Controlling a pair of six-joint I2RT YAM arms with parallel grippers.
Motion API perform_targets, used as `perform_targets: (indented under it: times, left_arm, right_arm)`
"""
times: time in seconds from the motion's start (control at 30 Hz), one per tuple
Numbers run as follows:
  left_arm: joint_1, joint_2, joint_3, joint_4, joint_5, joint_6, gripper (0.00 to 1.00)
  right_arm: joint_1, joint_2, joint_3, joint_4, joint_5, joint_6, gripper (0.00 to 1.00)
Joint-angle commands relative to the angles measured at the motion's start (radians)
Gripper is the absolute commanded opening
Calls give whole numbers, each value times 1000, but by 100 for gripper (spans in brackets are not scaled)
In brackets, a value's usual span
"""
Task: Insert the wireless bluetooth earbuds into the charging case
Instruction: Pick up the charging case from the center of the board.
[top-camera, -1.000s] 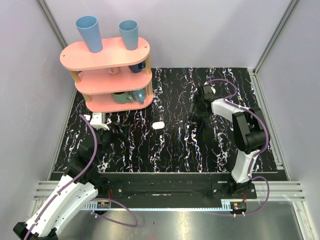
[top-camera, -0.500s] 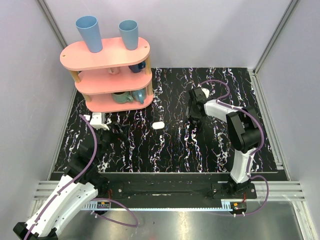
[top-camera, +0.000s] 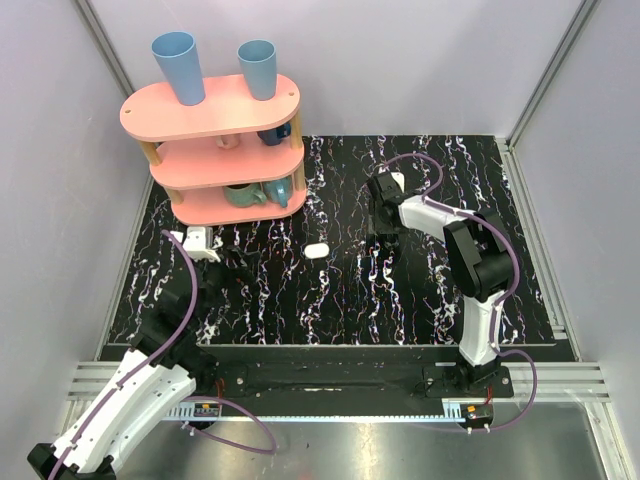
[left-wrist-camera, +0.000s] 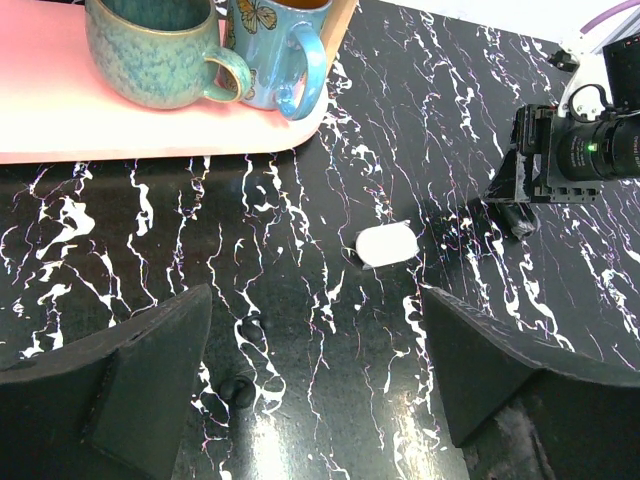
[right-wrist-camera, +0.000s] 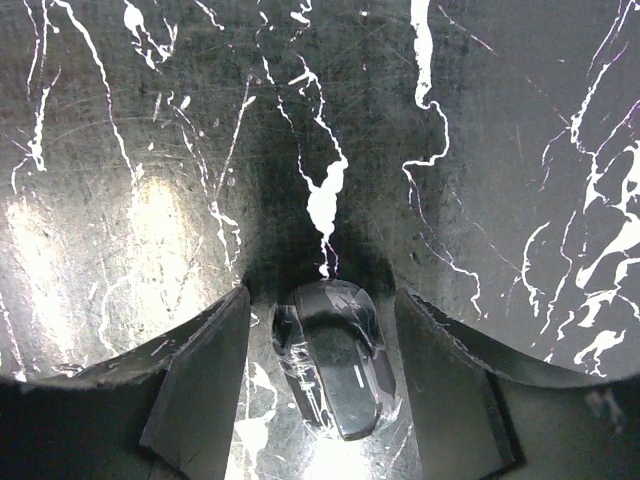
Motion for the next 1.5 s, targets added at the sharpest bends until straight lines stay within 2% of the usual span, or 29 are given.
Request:
perform_targets:
  times: [0.0, 0.57, 0.93, 1.13, 1.27, 1.3, 1.4, 1.47]
  left_arm:
    - [4, 2, 1, 29, -11, 2, 91]
    - [4, 13, 3, 31, -10, 3, 91]
    - [4, 16, 1, 33, -8, 5, 91]
    - [4, 16, 0, 33, -5, 5, 91]
    - [4, 18, 1, 33, 0, 8, 91]
    - [4, 18, 1, 34, 1, 6, 91]
    - [3, 12, -4, 46, 9, 9, 91]
    - [4, 7, -13, 57, 19, 14, 94]
  right_arm:
    - [8, 17, 40, -47, 44, -89, 66]
    - [8, 20, 63, -133, -54, -219, 60]
    - [8, 20, 57, -137, -86, -262, 63]
    - [8, 24, 54, -133, -99, -273, 52]
    - [8, 15, 54, -131, -108, -252, 41]
    - [8, 11, 55, -130, -115, -244, 34]
    - [8, -23, 49, -120, -128, -162, 32]
    - [8, -70, 25, -102, -132, -56, 26]
